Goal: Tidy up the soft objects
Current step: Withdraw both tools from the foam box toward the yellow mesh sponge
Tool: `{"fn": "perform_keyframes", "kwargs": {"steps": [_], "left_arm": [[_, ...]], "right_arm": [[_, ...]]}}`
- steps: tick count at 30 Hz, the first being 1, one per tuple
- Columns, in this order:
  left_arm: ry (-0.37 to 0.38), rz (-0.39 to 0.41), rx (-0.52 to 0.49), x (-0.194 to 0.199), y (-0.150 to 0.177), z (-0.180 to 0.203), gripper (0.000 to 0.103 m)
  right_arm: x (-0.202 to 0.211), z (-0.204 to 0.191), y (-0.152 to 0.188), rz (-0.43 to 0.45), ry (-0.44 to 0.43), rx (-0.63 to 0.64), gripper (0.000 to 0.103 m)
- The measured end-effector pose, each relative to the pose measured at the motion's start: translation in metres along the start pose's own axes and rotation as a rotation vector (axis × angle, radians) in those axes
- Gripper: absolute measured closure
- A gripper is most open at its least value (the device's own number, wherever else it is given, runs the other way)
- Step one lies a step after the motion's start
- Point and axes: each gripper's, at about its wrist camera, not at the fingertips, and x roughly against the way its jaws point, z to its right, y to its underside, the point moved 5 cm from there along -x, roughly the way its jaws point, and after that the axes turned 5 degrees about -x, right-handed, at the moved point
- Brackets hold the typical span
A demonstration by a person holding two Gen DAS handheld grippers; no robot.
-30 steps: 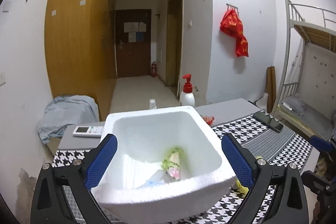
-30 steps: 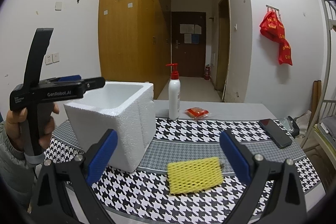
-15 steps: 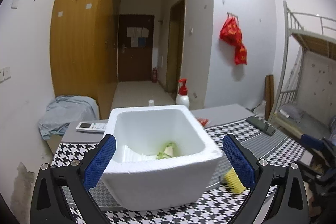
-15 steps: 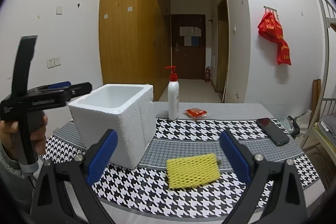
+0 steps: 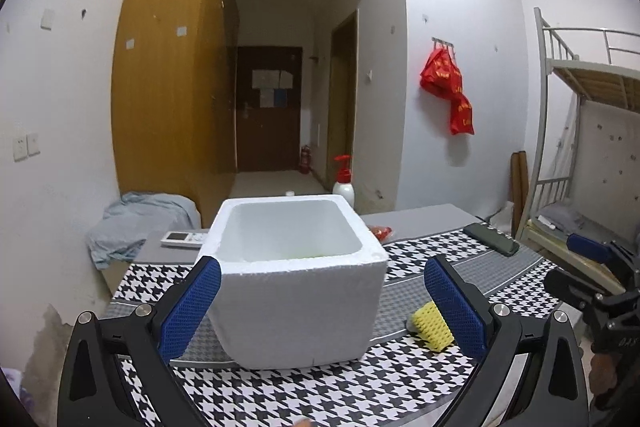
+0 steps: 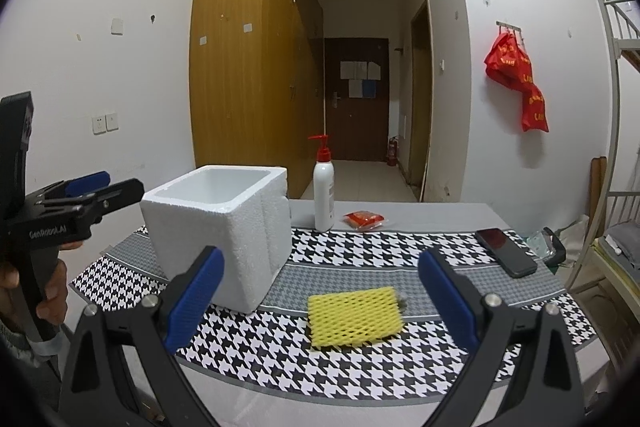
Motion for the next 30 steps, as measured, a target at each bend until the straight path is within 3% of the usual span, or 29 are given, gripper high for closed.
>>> {"fn": "perform_keyframes", "kwargs": {"steps": [10, 30], "left_arm": [[-0.021, -0.007, 0.006, 0.006, 0.009, 0.013, 0.001], [0.082, -0.018, 0.01, 0.002, 0.031, 0.056, 0.001]], "right_arm": [[0.009, 0.007, 0.004, 0.011, -0.008, -0.004, 0.004], [0.021, 0.033, 0.019, -0.006, 0.007, -0.001, 0.004]]}}
